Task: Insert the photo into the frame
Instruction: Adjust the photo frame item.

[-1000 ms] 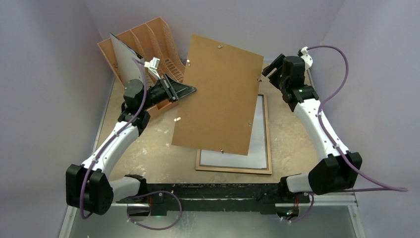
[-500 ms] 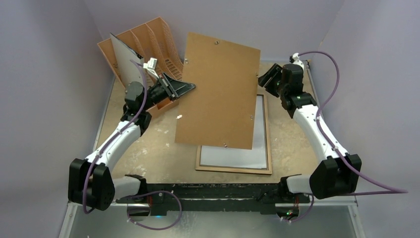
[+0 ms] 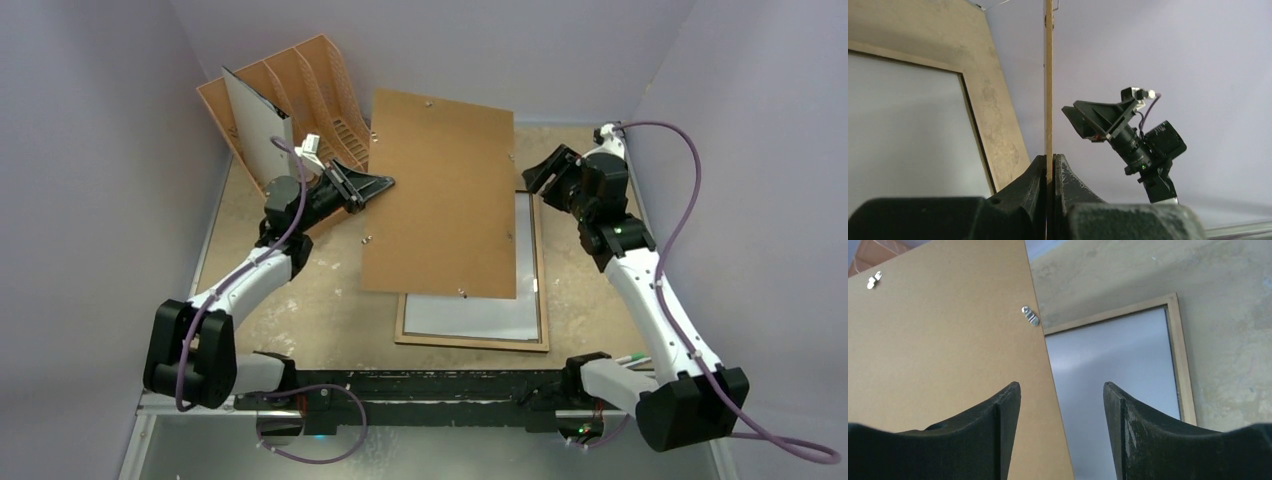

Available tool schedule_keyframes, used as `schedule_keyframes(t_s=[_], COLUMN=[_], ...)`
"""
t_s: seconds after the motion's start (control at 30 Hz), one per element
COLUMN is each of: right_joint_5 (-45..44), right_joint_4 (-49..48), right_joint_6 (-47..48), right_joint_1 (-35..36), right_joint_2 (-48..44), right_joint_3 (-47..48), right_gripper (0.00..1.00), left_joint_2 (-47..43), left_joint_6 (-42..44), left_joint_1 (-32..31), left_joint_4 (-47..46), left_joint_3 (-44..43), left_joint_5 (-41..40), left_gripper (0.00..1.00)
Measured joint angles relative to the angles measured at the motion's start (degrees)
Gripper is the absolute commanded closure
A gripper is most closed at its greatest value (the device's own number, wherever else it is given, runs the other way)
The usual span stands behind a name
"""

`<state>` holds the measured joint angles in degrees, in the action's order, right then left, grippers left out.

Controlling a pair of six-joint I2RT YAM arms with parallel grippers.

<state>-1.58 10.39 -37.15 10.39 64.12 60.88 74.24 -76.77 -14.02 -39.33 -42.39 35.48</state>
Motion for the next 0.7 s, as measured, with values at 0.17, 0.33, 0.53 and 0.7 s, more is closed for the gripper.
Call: schedule_keyframes(t_s=[0.17,0.33,0.53,0.7], right_joint_5=[4.2,19.1,31.5,35.0], right_joint_4=[1.0,-1.6,-5.3,-6.1], right_joint_6=[2.0,6.0,8.8,10.5], right_joint_1=[0.0,4.1,18.9,22.5], right_joint_2=[-5.0,-7.8,-8.2,-8.1], right_joint_3=[-4.0,-7.7,-14.0,-16.1], right_gripper=[0.54,0.61,0.63,0.65], left_joint_2=[3.6,8.3,11.8,12.9], left_joint_6=[-1.4,-2.4,-3.2,-3.2], left_joint_1=[0.0,0.0,0.0,0.0], left_joint_4=[0.0,0.0,0.2,0.0], left_joint_3=[0.7,0.7,0.3,-1.7], left_joint_5=[-1.7,-2.4,-2.6,-2.4], left_gripper=[1.0,1.0,1.0,1.0])
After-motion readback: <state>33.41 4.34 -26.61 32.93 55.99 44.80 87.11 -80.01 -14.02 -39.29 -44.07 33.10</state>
